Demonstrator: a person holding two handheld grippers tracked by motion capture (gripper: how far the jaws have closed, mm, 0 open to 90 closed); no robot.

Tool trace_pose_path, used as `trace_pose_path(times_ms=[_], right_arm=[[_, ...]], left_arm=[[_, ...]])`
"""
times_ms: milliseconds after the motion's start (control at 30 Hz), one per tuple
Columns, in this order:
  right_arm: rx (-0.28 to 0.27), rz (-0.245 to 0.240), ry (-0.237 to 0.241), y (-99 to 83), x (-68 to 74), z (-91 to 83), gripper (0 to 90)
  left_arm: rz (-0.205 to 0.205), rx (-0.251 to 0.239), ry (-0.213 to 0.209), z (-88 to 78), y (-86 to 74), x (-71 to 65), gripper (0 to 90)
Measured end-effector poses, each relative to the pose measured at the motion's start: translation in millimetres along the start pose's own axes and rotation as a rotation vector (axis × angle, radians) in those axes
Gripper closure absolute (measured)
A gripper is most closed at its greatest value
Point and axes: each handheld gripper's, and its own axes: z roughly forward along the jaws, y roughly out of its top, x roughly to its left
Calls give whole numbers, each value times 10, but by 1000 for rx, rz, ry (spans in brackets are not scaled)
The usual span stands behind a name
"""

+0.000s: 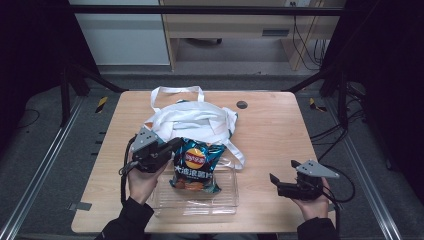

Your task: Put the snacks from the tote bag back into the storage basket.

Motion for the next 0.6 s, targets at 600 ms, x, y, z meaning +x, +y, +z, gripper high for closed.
trace_pose_path(times_ms=[600], right_arm=[[1, 1, 1, -1, 1, 1, 112]], left_arm=[[-21, -6, 52, -129, -75, -38, 872]])
